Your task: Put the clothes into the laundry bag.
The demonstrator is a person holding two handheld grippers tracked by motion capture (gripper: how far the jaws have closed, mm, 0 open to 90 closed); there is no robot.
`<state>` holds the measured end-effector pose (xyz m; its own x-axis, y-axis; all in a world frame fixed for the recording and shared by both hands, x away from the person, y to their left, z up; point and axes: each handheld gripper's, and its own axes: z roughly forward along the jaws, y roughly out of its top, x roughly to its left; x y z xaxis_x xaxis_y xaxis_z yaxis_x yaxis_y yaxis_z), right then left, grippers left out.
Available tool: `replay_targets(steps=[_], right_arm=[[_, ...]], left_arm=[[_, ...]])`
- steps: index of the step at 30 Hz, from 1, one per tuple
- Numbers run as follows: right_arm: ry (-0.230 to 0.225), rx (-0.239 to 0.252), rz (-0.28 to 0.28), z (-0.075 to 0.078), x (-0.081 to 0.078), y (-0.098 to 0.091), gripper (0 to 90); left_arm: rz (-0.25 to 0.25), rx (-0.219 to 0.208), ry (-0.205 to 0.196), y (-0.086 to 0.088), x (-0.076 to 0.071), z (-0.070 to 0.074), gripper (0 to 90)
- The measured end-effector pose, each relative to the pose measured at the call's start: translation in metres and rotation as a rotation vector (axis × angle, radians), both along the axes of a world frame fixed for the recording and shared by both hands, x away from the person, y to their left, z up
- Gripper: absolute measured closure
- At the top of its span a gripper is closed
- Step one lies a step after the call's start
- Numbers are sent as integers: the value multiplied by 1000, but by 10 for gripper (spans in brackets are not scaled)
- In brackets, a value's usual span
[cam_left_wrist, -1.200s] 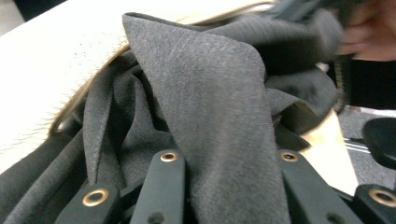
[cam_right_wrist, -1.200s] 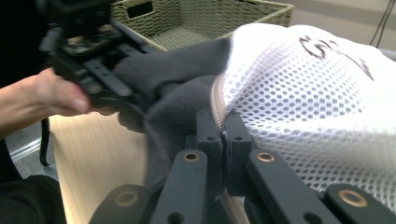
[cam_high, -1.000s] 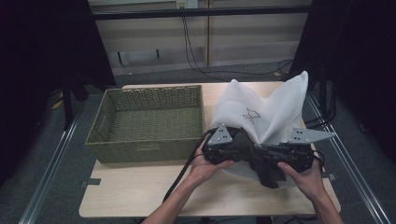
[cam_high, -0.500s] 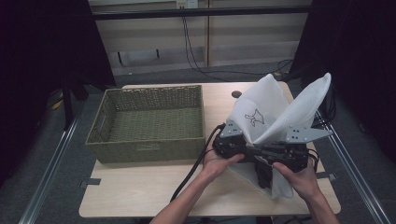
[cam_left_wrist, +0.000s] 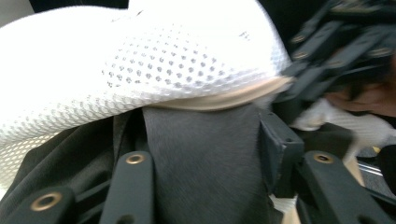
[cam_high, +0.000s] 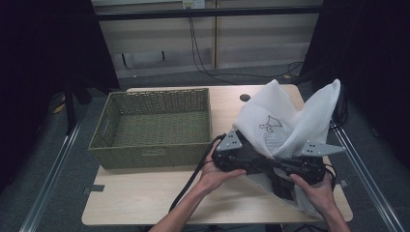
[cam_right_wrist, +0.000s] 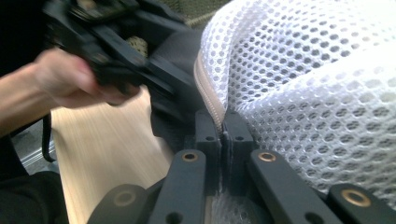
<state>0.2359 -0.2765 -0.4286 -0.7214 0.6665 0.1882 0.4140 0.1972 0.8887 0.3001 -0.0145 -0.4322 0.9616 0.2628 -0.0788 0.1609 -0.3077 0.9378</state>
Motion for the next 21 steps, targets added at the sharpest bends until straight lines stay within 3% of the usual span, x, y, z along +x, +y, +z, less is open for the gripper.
replay_targets(steps=[3, 8, 12, 15, 17, 19, 20, 21], right_arm=[[7, -3, 1, -2, -1, 0, 876], [9, -5, -4, -4, 0, -2, 877], [12, -4, -7, -4, 0, -3, 876], [13, -6, -7, -4, -2, -5, 875], [14, -5, -11, -4, -4, -6, 874], [9, -8, -12, -4, -5, -8, 871], [4, -10, -12, -3, -6, -9, 869], [5, -6, -14, -3, -7, -10, 867]], left_arm=[[3, 18, -57, 10, -17, -1, 528], [12, -6, -53, 30, -23, -3, 515], [31, -19, -57, 55, -17, 0, 459], [72, 4, -41, 72, -11, -5, 429], [88, 47, -37, 80, -7, -14, 418], [97, 107, -10, 83, -3, -25, 403], [118, 112, -8, 84, -2, -31, 401], [117, 114, 20, 85, 1, -37, 401]])
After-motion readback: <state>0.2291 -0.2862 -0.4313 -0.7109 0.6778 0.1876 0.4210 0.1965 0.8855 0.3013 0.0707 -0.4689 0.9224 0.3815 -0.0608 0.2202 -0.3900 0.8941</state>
